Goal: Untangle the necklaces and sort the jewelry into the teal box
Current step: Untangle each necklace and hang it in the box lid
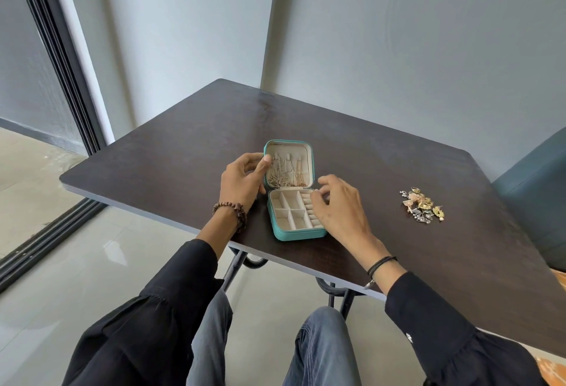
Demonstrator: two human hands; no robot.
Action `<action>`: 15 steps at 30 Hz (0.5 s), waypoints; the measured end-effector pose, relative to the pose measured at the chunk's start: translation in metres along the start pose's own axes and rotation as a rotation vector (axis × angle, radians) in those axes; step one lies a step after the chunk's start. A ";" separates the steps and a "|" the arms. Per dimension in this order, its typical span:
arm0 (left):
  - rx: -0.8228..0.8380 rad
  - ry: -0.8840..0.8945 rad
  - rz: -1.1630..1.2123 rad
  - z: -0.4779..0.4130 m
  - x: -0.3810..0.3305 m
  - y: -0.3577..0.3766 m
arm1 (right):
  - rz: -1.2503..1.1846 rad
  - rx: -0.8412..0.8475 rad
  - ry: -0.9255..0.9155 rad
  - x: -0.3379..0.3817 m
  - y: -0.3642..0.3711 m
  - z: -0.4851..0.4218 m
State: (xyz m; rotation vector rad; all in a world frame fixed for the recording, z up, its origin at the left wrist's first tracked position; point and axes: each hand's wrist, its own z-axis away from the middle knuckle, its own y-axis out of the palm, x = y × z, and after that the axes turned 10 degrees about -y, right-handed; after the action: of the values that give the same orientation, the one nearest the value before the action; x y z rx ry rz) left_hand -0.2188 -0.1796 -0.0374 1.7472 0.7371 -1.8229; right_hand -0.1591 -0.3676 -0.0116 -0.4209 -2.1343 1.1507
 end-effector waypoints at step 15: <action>0.039 -0.041 0.023 0.004 -0.001 -0.025 | -0.082 -0.005 0.051 0.016 0.010 -0.008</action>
State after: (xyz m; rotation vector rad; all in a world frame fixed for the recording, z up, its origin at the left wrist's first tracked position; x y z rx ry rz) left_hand -0.2384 -0.1644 -0.0354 1.7309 0.6665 -1.8638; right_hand -0.1660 -0.3483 -0.0100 -0.3581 -2.0918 1.0776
